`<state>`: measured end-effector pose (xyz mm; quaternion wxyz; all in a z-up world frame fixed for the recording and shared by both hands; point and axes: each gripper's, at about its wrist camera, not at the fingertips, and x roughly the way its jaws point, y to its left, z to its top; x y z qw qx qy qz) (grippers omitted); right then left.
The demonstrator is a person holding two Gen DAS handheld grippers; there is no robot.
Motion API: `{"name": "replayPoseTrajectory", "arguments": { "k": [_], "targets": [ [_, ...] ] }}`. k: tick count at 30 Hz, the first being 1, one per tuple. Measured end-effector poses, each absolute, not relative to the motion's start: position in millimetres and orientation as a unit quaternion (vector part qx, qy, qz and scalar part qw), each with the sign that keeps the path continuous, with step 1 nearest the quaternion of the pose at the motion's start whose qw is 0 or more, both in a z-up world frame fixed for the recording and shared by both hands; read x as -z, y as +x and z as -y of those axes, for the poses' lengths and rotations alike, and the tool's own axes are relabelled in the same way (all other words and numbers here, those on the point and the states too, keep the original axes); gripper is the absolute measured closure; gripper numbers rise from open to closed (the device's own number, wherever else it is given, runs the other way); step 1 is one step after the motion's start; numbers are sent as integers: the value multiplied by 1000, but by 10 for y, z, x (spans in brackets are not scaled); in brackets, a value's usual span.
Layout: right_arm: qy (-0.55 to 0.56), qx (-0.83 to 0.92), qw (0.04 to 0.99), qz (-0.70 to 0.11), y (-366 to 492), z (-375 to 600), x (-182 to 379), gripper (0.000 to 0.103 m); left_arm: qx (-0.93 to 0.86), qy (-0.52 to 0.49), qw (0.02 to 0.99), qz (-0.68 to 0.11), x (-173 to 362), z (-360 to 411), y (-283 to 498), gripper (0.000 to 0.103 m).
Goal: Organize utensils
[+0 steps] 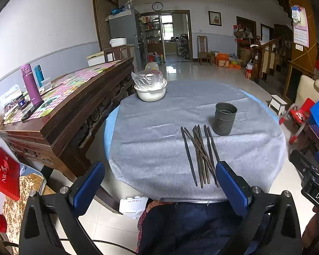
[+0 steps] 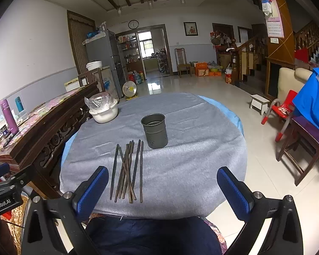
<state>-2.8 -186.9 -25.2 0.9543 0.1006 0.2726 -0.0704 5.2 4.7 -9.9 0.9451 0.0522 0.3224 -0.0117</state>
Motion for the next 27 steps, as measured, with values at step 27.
{"name": "replayPoseTrajectory", "arguments": {
  "k": [27],
  "targets": [
    [100,68,954,-274,-28,1835,249,0,16,57,943,-327,92,-20,73,0]
  ]
}}
